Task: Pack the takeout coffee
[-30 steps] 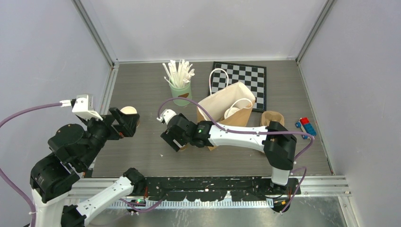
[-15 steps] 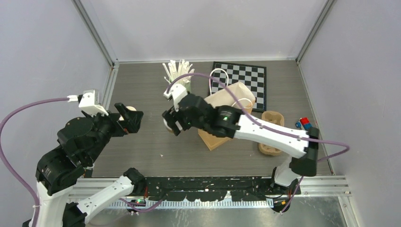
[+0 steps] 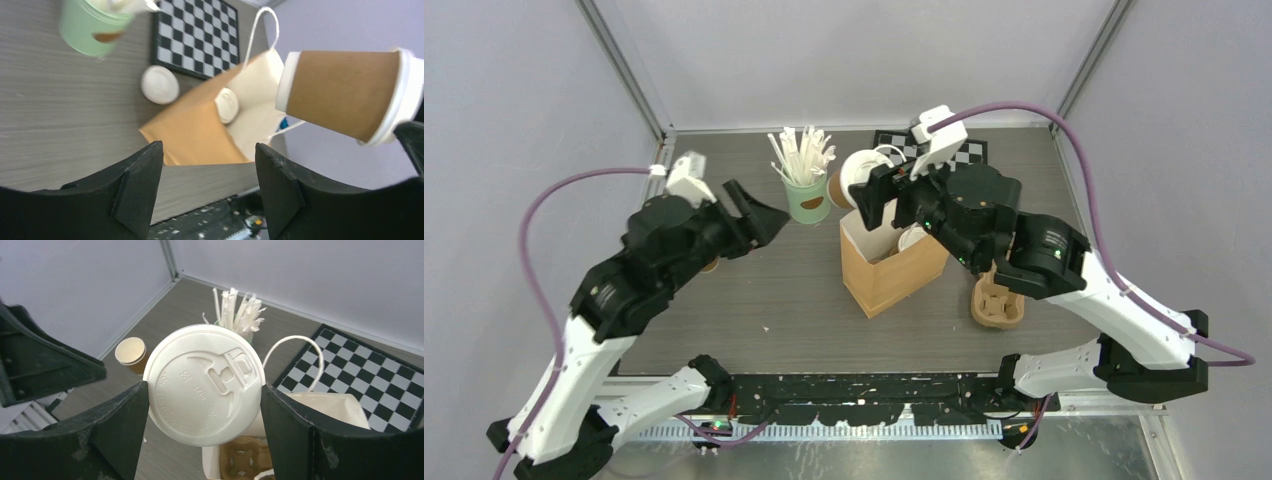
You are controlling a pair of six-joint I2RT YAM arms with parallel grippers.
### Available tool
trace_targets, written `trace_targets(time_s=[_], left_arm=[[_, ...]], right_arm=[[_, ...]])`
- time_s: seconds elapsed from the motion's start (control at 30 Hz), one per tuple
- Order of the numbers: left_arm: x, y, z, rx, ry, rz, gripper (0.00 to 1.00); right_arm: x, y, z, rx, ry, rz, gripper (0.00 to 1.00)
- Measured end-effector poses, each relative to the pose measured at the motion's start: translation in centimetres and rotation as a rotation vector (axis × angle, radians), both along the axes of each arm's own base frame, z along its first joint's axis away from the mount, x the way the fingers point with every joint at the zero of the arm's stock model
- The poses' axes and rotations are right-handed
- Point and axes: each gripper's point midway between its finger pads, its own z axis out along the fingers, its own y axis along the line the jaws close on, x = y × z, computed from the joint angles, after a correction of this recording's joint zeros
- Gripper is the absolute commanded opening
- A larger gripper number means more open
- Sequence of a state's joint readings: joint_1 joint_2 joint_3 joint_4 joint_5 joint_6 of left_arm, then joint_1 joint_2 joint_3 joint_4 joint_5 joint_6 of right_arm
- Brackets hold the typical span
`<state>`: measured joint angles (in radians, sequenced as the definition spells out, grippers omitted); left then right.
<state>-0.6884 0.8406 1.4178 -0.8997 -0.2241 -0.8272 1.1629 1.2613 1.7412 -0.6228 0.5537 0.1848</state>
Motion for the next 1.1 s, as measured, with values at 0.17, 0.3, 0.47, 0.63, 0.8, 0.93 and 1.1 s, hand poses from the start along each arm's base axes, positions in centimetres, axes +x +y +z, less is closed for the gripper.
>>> trace_targets(time_s=[0.17, 0.3, 0.47, 0.63, 0.8, 0.93, 1.1], left_arm=[[2.1, -5.7, -2.2, -0.083, 0.146, -0.092, 0.62], [2.9, -9.4, -5.2, -0.073, 0.263, -0.128, 0.59], [2.1, -11.9, -7.0, -0.081, 0.351, -0.147, 0.55], [1.6, -12.8, -7.9, -0.09, 0.406, -0.134, 0.48], [2.1, -13.2, -9.1, -0.078, 0.44, -0.11, 0.46], [2.5, -13.7, -10.6, -0.041, 0.47, -0.103, 0.43], [2.8, -14.0, -11.7, -0.011, 0.487, -0.103, 0.24]], right_arm=[[-0.2, -3.5, 1.8, 0.037, -0.029, -0.081, 0.81], [-0.6, -6.4, 2.7, 0.055, -0.048, -0.13, 0.81], [-1.4, -9.9, 3.9, 0.092, -0.074, -0.177, 0.81], [-1.7, -11.6, 3.8, 0.088, -0.08, -0.201, 0.81], [-1.9, -12.2, 2.6, 0.054, -0.07, -0.207, 0.81], [-1.9, -12.3, 1.8, 0.023, -0.063, -0.208, 0.82], [-1.9, -12.4, 0.8, -0.017, -0.05, -0.207, 0.81]])
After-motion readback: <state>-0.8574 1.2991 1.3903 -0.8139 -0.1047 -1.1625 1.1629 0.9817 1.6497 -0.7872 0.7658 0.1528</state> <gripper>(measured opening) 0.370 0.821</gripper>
